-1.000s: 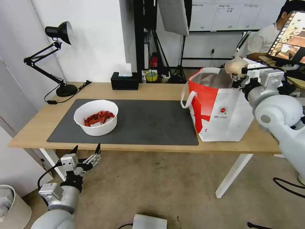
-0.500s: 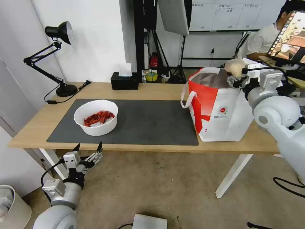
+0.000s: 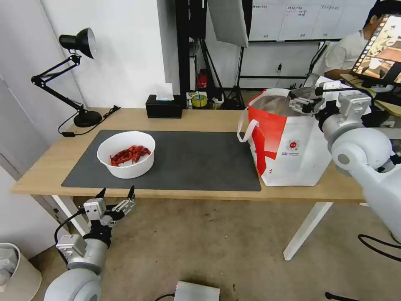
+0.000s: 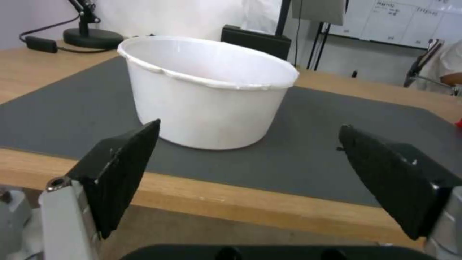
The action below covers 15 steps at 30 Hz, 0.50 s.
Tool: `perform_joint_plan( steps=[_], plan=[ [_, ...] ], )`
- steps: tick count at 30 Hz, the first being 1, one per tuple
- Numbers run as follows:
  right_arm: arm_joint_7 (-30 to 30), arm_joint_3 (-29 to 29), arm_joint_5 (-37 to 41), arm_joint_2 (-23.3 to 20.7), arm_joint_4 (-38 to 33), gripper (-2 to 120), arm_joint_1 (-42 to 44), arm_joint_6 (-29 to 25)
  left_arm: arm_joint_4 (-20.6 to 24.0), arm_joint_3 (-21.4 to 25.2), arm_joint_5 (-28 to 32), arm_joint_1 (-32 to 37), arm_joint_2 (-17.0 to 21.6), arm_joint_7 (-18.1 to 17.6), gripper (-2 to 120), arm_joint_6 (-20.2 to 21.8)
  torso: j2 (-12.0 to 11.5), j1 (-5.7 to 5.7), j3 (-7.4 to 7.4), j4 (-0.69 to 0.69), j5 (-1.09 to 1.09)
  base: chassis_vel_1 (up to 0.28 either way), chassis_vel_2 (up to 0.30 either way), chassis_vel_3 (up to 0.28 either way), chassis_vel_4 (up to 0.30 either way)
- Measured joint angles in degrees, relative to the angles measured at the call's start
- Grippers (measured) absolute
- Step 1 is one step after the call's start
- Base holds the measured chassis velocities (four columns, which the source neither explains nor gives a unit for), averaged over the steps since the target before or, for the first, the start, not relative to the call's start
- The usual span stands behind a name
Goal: Pick up the trash from the table and place it into the takeout bag.
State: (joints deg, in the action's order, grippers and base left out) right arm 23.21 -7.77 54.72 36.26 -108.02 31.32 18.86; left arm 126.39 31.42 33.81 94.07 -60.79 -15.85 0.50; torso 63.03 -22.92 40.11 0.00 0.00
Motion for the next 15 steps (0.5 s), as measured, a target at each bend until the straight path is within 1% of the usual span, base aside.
perform_joint_plan(
  steps=[2,4,5,7,8,9,11,15],
  plan=[
    [-3.3,0.0,1.4,-0.1,-0.7,100,0.5,-2.6,0.0,0.1,0.1,0.0,0.0,0.0,100,0.0,0.0,0.00,0.00,0.00,0.00,0.000,0.000,0.000,0.000],
    [-10.0,-0.2,3.9,-0.3,-2.8,100,2.2,-6.5,0.1,0.3,0.3,0.0,0.1,0.0,100,0.0,0.0,0.00,0.00,0.00,-0.01,0.000,0.000,0.000,0.000],
    [-10.0,-0.2,3.9,-0.3,-2.8,100,2.2,-6.5,0.1,0.3,0.3,0.0,0.1,0.0,100,0.0,0.0,0.00,0.00,0.00,-0.01,0.000,0.000,0.000,0.000],
    [-15.8,-0.7,5.0,-0.7,-6.1,100,6.1,-8.9,0.2,0.7,0.7,0.0,0.1,-0.1,100,0.0,0.0,0.00,0.00,0.01,-0.01,0.000,0.000,0.000,0.000],
    [-17.0,-1.1,5.0,-1.1,-7.7,100,8.4,-9.0,0.4,1.1,1.0,0.1,0.0,-0.1,100,0.0,0.0,0.00,0.00,0.00,-0.01,0.000,0.000,0.000,0.000],
    [-17.0,-1.1,5.0,-1.1,-7.7,100,8.4,-9.0,0.4,1.1,1.0,0.1,0.0,-0.1,100,0.0,0.0,0.00,0.00,0.00,-0.01,0.000,0.000,0.000,0.000],
    [-18.2,-1.2,4.9,-1.5,-9.6,100,11.5,-9.0,0.7,1.8,1.2,0.6,-0.3,0.0,100,0.0,0.0,0.00,0.00,-0.02,0.00,0.000,0.000,0.000,0.000],
    [-18.8,-0.8,3.6,-0.9,-12.7,100,16.4,-8.9,1.4,3.6,1.2,2.4,-1.4,0.3,100,-0.1,0.0,0.00,0.00,0.01,0.00,0.000,0.000,0.000,0.000]
  ],
)
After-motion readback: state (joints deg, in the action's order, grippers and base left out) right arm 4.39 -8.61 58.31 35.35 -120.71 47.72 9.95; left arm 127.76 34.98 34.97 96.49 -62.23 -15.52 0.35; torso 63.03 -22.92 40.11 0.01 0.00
